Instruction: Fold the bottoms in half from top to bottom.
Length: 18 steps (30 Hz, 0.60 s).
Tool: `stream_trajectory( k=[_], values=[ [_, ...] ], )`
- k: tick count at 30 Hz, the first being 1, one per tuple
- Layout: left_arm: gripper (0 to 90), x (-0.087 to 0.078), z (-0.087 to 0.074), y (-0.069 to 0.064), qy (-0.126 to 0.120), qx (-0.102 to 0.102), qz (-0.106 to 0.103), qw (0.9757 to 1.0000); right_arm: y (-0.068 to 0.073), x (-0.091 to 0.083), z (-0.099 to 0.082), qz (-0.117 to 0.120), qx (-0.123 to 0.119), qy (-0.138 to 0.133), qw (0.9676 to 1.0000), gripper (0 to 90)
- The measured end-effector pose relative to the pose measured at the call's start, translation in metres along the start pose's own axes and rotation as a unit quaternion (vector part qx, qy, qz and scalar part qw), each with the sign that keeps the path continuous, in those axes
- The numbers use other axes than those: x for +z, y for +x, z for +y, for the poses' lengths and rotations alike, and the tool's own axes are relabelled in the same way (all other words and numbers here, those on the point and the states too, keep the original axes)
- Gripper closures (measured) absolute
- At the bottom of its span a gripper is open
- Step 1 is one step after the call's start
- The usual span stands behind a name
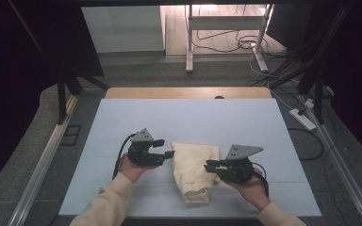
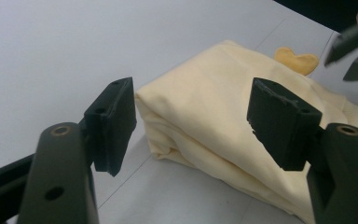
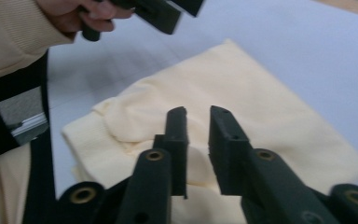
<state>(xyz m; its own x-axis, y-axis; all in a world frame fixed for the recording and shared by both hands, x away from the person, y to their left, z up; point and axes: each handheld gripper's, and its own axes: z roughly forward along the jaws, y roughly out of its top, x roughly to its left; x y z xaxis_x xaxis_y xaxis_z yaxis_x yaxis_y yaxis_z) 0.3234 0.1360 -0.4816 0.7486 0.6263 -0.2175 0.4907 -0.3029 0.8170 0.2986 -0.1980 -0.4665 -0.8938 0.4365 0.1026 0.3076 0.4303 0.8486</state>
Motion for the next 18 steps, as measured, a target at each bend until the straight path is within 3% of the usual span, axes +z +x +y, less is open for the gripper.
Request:
stream_trajectory(
  k=[4, 18],
  values=[
    [32.9, -0.001, -0.001, 0.001, 0.000, -0.002, 0.001, 1.0000, -0.010, -0.009, -0.003, -0.028, 0.015, -0.007, 0.9995, 58.3],
    [32.5, -0.011, -0.007, -0.001, 0.003, 0.001, 0.004, 1.0000, -0.029, -0.036, -0.020, -0.080, 0.034, -0.028, 0.9958, 42.4]
  ],
)
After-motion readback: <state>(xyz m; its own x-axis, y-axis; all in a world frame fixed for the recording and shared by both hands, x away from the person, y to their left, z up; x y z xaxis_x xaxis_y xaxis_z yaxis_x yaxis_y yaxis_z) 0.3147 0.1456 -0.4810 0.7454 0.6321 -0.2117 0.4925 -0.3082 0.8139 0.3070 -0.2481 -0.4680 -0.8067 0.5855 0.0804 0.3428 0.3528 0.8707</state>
